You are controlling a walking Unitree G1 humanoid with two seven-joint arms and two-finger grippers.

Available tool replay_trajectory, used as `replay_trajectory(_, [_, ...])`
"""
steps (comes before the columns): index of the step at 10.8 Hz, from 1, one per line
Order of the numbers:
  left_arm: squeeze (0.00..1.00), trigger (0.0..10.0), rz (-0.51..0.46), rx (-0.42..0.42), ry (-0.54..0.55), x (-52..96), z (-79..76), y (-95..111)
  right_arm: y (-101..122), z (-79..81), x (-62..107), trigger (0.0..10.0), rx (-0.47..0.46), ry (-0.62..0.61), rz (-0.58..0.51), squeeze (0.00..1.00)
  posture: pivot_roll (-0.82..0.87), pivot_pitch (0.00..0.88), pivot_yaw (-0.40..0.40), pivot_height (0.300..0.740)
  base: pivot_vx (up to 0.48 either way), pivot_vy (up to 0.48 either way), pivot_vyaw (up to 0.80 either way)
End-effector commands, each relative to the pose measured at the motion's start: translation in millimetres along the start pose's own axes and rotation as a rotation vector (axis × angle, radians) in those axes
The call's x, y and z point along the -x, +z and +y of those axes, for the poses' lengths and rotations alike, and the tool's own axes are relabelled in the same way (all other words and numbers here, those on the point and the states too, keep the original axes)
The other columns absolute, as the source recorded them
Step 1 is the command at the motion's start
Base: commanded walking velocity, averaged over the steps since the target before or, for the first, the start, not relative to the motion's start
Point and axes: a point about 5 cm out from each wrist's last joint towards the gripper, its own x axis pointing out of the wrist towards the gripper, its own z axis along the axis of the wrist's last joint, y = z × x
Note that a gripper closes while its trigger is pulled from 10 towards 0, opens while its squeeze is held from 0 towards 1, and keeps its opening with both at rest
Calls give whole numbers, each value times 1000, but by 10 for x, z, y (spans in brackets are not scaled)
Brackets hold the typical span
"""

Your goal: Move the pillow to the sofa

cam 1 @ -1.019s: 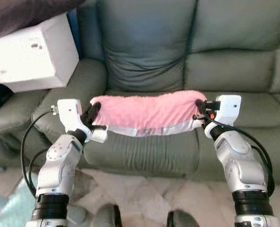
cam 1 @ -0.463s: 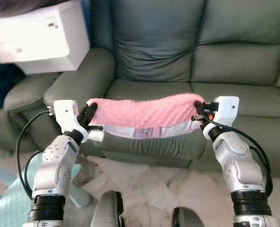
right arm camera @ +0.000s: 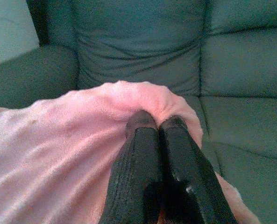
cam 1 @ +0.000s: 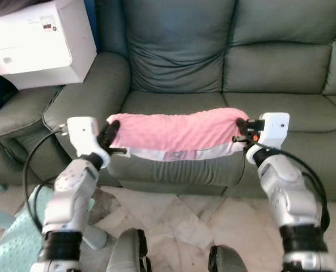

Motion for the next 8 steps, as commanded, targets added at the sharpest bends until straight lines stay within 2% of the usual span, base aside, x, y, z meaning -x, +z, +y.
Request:
replay_trajectory(1, [0,10000,-2,-31,5,-84,4,-10,64,-36,-68,10000,21,3,-9,0,-67,108,48,645,0,0,0])
replay_trajectory(2, [0,10000,4,-50,3,-180,1,-18,75,-66,-136,10000,45,5,11,0,-69,119,49,645,0,0,0])
replay_trajectory(3, [0,10000,22,-81,21,-375,23,19,123,-114,-217,10000,70,3,14,0,-74,136,57,645,0,0,0])
replay_trajectory(4, [0,10000,19,-111,29,-504,31,105,139,-185,-290,10000,96,-16,50,0,-82,152,66,645,0,0,0])
replay_trajectory(6, [0,10000,35,-155,68,-674,64,215,193,-334,-416,10000,126,-63,108,0,-88,191,78,645,0,0,0])
replay_trajectory(8, [0,10000,55,-217,115,-762,71,287,253,-404,-492,10000,173,-98,164,0,-101,226,75,645,0,0,0])
